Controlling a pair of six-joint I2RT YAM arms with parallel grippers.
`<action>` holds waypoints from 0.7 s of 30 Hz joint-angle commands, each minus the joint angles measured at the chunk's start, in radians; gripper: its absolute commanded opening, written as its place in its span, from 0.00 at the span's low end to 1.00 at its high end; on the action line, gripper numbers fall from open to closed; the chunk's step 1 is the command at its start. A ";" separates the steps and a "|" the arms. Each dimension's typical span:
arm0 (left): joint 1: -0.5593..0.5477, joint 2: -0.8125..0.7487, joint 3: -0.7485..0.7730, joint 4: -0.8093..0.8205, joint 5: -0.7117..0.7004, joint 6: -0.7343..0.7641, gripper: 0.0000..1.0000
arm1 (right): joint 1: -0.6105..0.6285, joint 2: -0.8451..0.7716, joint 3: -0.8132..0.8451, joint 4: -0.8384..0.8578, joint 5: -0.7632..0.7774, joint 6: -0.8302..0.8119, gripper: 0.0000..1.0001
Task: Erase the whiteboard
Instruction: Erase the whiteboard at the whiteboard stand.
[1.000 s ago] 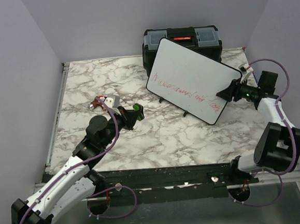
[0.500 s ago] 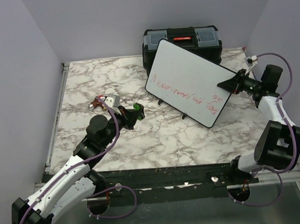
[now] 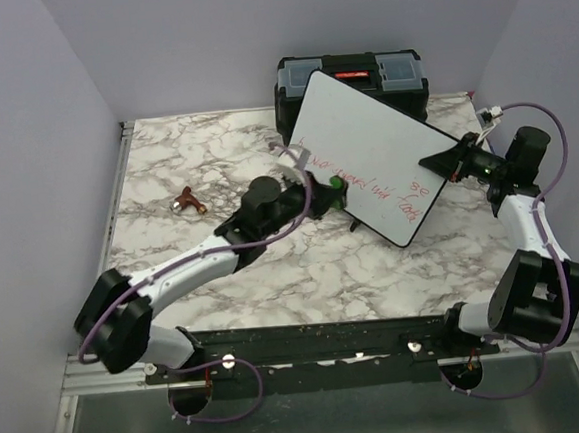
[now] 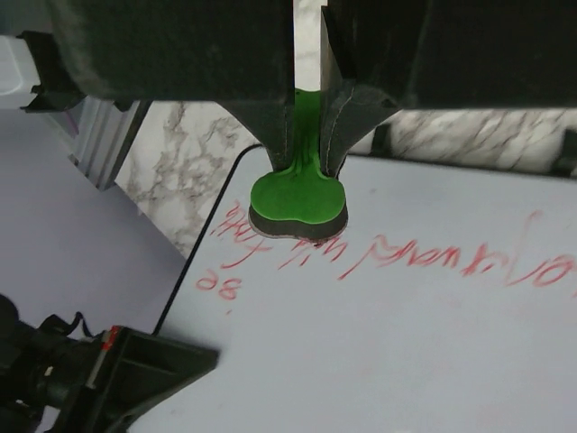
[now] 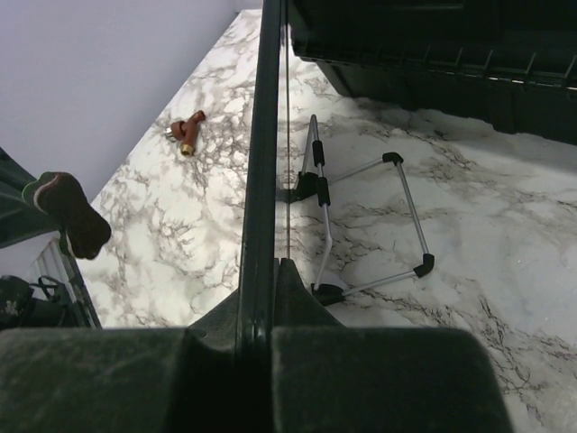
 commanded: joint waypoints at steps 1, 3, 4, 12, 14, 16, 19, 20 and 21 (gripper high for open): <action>-0.104 0.252 0.312 0.055 -0.004 0.080 0.00 | 0.006 -0.100 0.005 0.091 0.009 0.076 0.01; -0.142 0.360 0.449 -0.019 -0.054 0.108 0.00 | 0.007 -0.120 0.000 0.077 0.029 0.069 0.01; -0.155 0.405 0.515 -0.055 -0.073 0.114 0.00 | 0.008 -0.129 -0.002 0.072 0.034 0.065 0.01; -0.247 0.580 0.688 -0.125 -0.260 0.115 0.00 | 0.010 -0.135 -0.008 0.045 0.008 0.060 0.01; -0.259 0.611 0.712 -0.127 -0.290 0.114 0.00 | 0.010 -0.136 -0.012 0.046 0.009 0.066 0.01; -0.267 0.641 0.739 -0.133 -0.320 0.113 0.00 | 0.010 -0.135 -0.015 0.047 0.006 0.071 0.01; -0.274 0.699 0.804 -0.163 -0.348 0.115 0.00 | 0.010 -0.137 -0.019 0.056 0.001 0.085 0.01; -0.275 0.715 0.827 -0.179 -0.349 0.115 0.00 | 0.011 -0.139 -0.022 0.064 0.000 0.089 0.01; -0.275 0.734 0.848 -0.192 -0.347 0.113 0.00 | 0.012 -0.140 -0.025 0.067 -0.002 0.092 0.01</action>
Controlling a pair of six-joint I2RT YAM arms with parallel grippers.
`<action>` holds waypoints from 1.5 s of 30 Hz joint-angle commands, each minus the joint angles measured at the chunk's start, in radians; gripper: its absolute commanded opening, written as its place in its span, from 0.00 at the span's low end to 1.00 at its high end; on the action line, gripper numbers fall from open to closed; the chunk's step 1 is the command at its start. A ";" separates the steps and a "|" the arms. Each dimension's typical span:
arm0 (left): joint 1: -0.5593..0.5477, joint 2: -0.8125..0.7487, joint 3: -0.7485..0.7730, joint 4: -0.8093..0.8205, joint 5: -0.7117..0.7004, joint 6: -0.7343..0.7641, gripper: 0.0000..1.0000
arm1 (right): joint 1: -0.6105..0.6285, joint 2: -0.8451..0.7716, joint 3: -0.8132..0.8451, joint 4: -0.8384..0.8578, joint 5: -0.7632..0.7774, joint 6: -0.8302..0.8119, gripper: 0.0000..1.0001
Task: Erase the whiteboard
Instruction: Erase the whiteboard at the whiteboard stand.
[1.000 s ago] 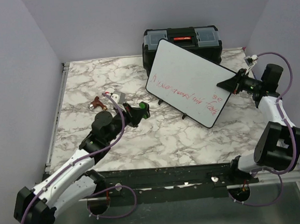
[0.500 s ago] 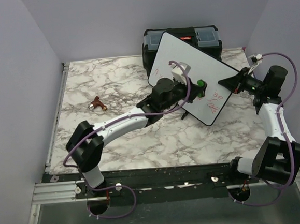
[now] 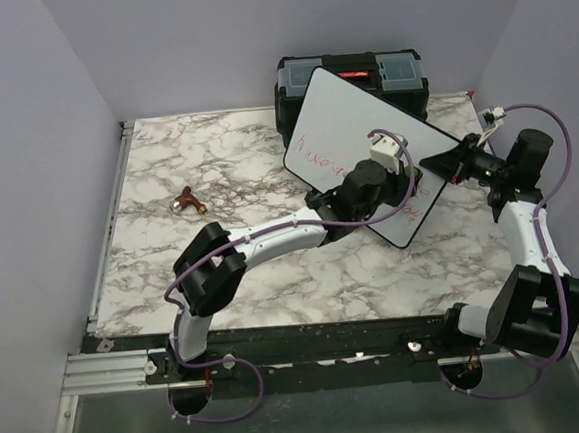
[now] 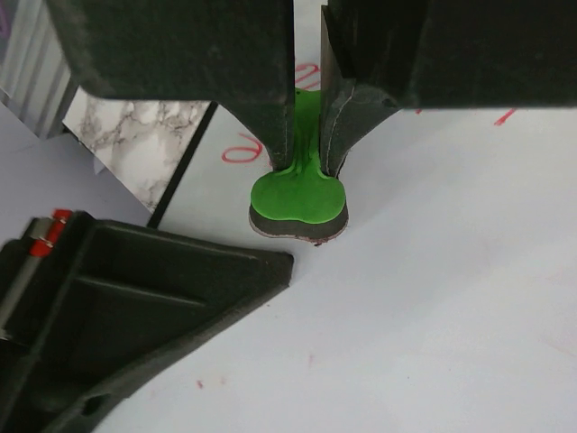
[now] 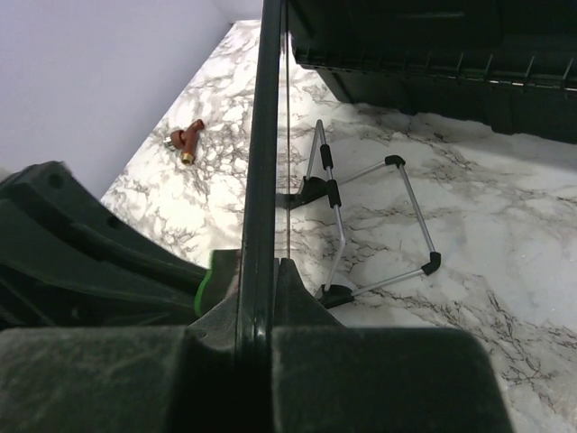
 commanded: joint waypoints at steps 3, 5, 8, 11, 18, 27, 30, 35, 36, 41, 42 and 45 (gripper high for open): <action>-0.012 0.087 0.116 -0.076 -0.061 0.000 0.00 | 0.006 -0.042 -0.002 0.099 -0.060 0.061 0.01; -0.024 0.096 0.120 -0.078 -0.047 -0.003 0.00 | 0.009 -0.041 -0.003 0.103 -0.060 0.062 0.01; -0.059 0.109 0.138 -0.086 -0.026 0.003 0.00 | 0.016 -0.041 -0.005 0.104 -0.060 0.060 0.01; -0.086 0.120 0.159 -0.095 -0.006 0.007 0.00 | 0.017 -0.042 -0.006 0.102 -0.060 0.055 0.01; -0.074 0.087 0.106 -0.115 -0.032 0.032 0.00 | 0.017 -0.044 -0.007 0.099 -0.062 0.050 0.01; 0.086 0.084 0.115 -0.216 -0.041 0.019 0.00 | 0.017 -0.050 -0.007 0.090 -0.062 0.037 0.01; 0.093 0.102 0.161 -0.244 -0.035 0.028 0.00 | 0.018 -0.050 -0.006 0.089 -0.062 0.034 0.01; 0.040 0.120 0.194 -0.238 0.001 0.031 0.00 | 0.018 -0.046 -0.008 0.085 -0.062 0.031 0.01; 0.022 0.124 0.200 -0.238 0.011 0.030 0.00 | 0.018 -0.046 -0.010 0.085 -0.062 0.030 0.01; -0.062 0.128 0.213 -0.226 0.049 0.037 0.00 | 0.018 -0.044 -0.009 0.082 -0.062 0.024 0.01; -0.080 0.127 0.219 -0.227 0.056 0.043 0.00 | 0.017 -0.044 -0.009 0.081 -0.062 0.023 0.01; -0.112 0.130 0.244 -0.239 0.067 0.062 0.00 | 0.018 -0.044 -0.010 0.082 -0.065 0.024 0.01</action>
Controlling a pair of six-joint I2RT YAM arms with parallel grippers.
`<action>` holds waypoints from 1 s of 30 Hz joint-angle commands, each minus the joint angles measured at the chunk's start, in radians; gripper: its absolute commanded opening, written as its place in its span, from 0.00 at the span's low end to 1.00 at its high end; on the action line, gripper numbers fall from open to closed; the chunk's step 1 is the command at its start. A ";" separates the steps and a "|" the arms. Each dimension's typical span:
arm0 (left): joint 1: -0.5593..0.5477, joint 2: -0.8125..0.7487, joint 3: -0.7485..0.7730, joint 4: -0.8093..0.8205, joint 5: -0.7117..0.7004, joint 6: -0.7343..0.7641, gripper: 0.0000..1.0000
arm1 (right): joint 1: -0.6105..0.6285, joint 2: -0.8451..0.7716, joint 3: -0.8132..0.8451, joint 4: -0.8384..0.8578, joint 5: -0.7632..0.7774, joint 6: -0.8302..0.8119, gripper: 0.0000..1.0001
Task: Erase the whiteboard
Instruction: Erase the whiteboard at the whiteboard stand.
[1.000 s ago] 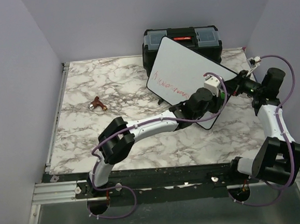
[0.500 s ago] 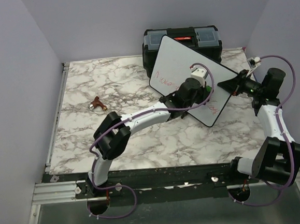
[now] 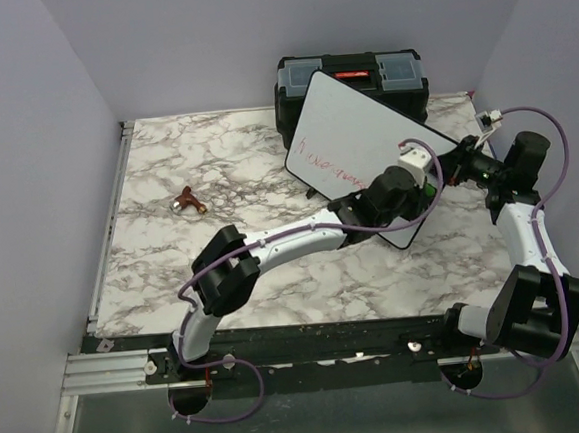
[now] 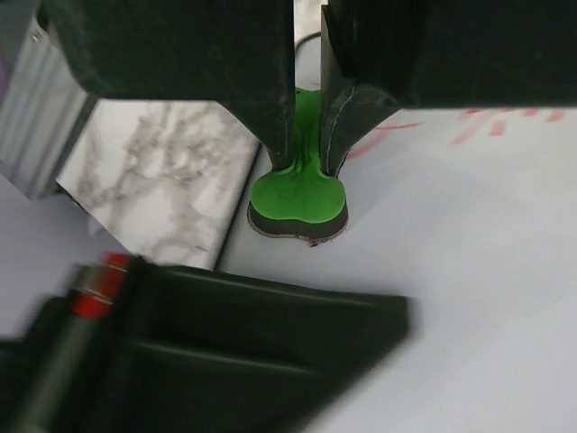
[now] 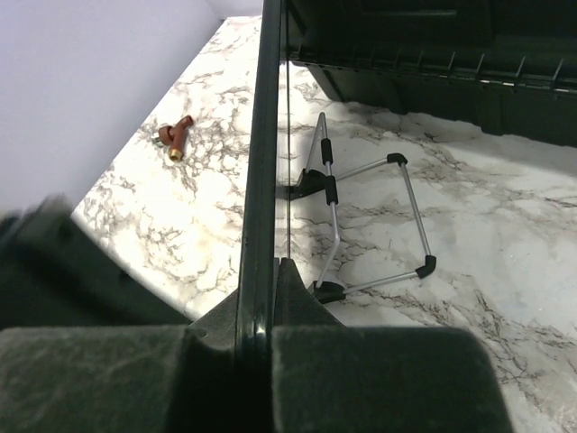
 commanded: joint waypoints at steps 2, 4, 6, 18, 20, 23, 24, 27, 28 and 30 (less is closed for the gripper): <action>-0.074 0.032 0.067 -0.009 0.053 0.046 0.00 | 0.006 -0.044 0.014 0.063 -0.082 0.052 0.01; -0.069 0.041 0.069 -0.022 0.049 0.055 0.00 | 0.006 -0.046 0.014 0.062 -0.082 0.050 0.01; -0.049 0.046 0.039 -0.020 0.065 0.046 0.00 | 0.006 -0.050 0.014 0.058 -0.081 0.046 0.01; 0.132 -0.035 -0.231 0.060 0.048 -0.003 0.00 | 0.008 -0.053 0.018 0.051 -0.086 0.038 0.01; 0.159 -0.046 -0.233 0.060 0.050 -0.004 0.00 | 0.008 -0.053 0.017 0.049 -0.086 0.037 0.01; 0.179 -0.075 -0.228 0.068 0.061 0.012 0.00 | 0.007 -0.051 0.016 0.047 -0.086 0.034 0.01; 0.179 -0.085 -0.222 0.070 0.066 0.021 0.00 | 0.007 -0.050 0.017 0.047 -0.086 0.033 0.01; 0.174 -0.107 -0.198 0.081 0.102 0.024 0.00 | 0.007 -0.047 0.016 0.045 -0.086 0.031 0.01; 0.170 -0.116 -0.193 0.085 0.109 0.024 0.00 | 0.008 -0.047 0.016 0.045 -0.086 0.031 0.01; 0.158 -0.130 -0.179 0.099 0.130 0.021 0.00 | 0.008 -0.045 0.016 0.045 -0.085 0.028 0.00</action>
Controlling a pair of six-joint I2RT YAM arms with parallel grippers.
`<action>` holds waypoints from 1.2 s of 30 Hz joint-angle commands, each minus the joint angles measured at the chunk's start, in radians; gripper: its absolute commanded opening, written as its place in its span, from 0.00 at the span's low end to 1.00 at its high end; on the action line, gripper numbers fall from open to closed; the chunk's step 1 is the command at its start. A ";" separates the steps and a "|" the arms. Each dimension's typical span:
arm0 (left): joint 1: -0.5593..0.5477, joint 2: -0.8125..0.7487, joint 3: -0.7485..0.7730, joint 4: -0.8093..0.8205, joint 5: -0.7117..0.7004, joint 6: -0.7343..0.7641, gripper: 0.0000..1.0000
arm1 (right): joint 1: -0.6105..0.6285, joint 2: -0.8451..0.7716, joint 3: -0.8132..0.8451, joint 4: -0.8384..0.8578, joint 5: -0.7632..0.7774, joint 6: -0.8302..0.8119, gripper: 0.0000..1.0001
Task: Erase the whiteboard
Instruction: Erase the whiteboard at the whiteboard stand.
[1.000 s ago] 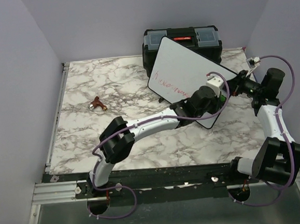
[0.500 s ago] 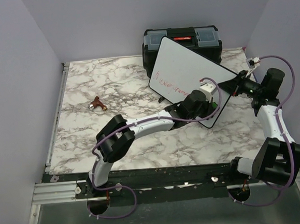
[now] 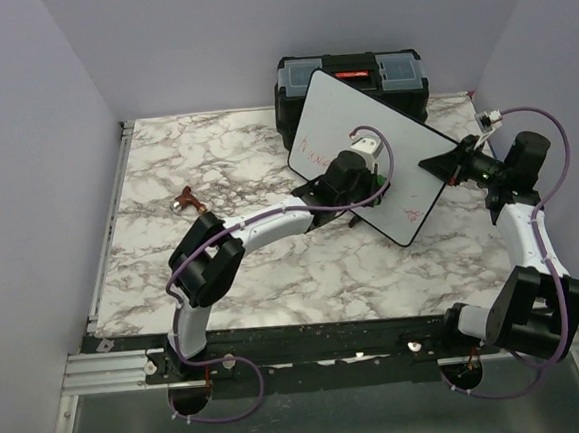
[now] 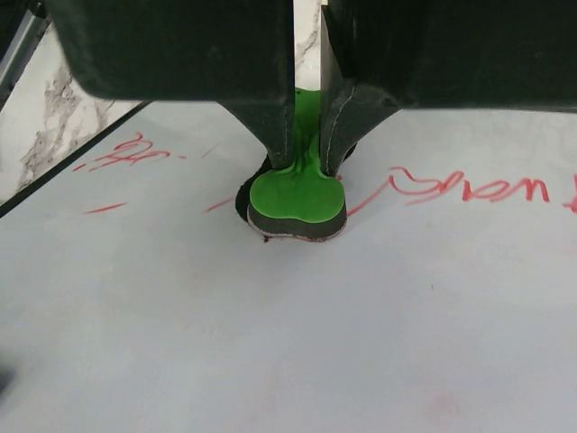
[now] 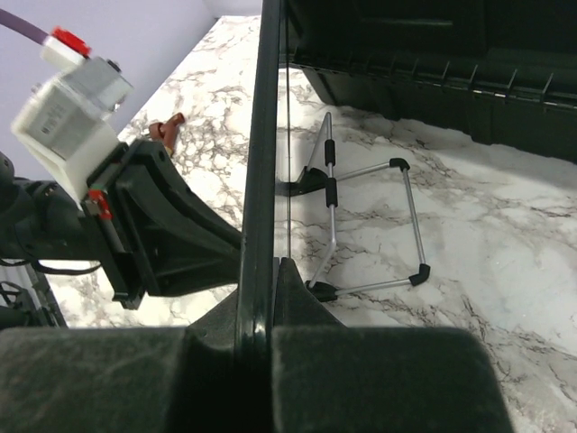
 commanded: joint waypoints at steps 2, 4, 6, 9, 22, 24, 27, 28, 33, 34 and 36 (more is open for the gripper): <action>-0.029 -0.073 0.073 0.053 0.021 0.016 0.00 | 0.004 -0.037 0.017 0.038 -0.091 0.073 0.01; -0.052 -0.071 0.102 0.049 0.059 0.018 0.00 | 0.004 -0.036 0.016 0.038 -0.091 0.071 0.01; -0.077 -0.061 0.131 0.036 0.074 0.021 0.00 | 0.004 -0.033 0.017 0.035 -0.091 0.070 0.01; -0.112 -0.033 0.161 0.019 0.085 0.022 0.00 | 0.004 -0.033 0.017 0.034 -0.089 0.067 0.01; -0.128 0.079 0.142 -0.054 0.052 -0.002 0.00 | 0.004 -0.036 0.018 0.034 -0.102 0.066 0.01; -0.114 0.080 0.133 -0.049 0.050 -0.011 0.00 | 0.004 -0.038 0.016 0.033 -0.102 0.066 0.01; -0.096 0.079 0.129 -0.055 0.042 -0.011 0.00 | 0.005 -0.040 0.016 0.031 -0.102 0.061 0.01; -0.089 0.079 0.129 -0.060 0.039 -0.011 0.00 | 0.004 -0.039 0.016 0.031 -0.102 0.061 0.01; -0.035 0.037 0.082 -0.053 -0.007 -0.031 0.00 | 0.004 -0.041 0.024 0.002 -0.096 0.035 0.00; -0.020 0.021 0.062 -0.045 -0.013 -0.034 0.00 | 0.004 -0.042 0.026 -0.006 -0.096 0.027 0.01; 0.008 -0.018 0.011 -0.009 0.000 -0.036 0.00 | 0.004 -0.040 0.032 -0.027 -0.097 0.006 0.01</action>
